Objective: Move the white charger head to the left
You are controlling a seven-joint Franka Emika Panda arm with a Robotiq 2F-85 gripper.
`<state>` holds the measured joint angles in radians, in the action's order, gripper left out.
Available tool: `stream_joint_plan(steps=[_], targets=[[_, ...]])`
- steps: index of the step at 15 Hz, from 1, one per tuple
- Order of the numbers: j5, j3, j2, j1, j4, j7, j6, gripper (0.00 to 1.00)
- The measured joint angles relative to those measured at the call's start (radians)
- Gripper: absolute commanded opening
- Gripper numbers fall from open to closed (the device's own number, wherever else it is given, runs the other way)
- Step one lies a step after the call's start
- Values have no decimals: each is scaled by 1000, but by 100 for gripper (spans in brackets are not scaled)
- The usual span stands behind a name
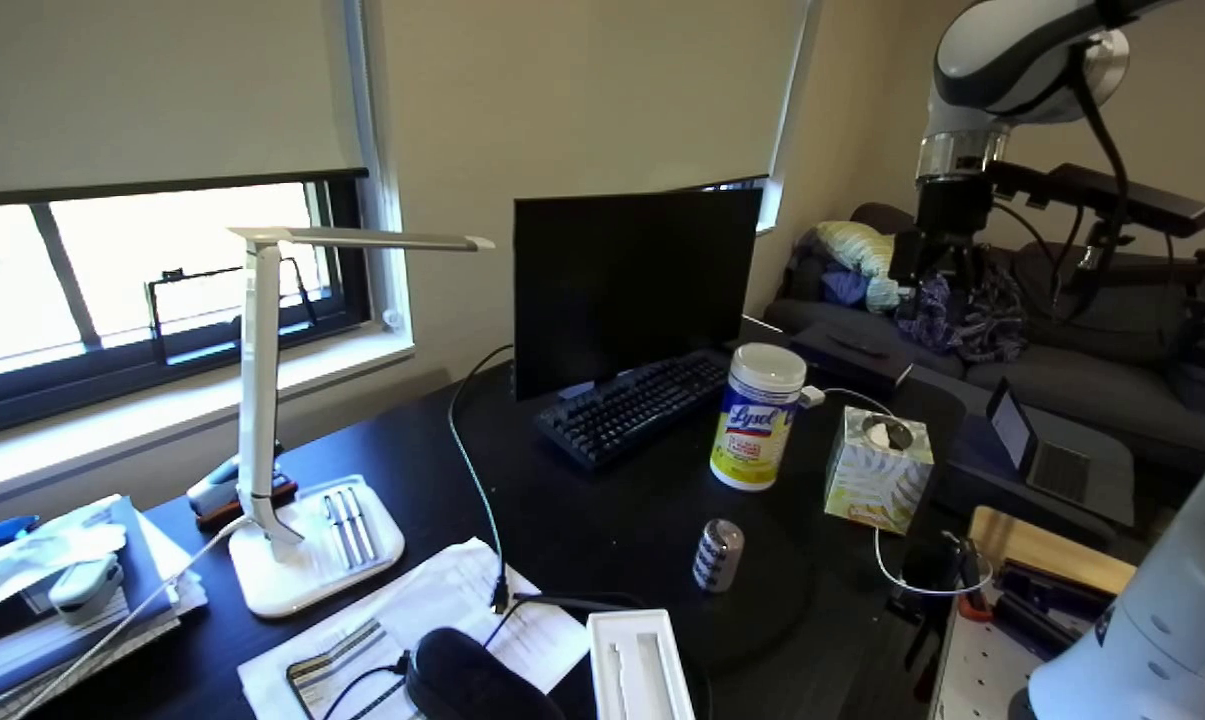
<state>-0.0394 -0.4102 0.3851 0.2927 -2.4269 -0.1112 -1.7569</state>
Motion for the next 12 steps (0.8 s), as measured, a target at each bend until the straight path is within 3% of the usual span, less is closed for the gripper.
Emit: stream_joint_plan(steps=[3,8,12], targets=[[91,-59,-46,10,67,-97,62,100],[103,-59,-56,7,83,-124,76,100],[161,3,-53,3,7,-18,-184,100]])
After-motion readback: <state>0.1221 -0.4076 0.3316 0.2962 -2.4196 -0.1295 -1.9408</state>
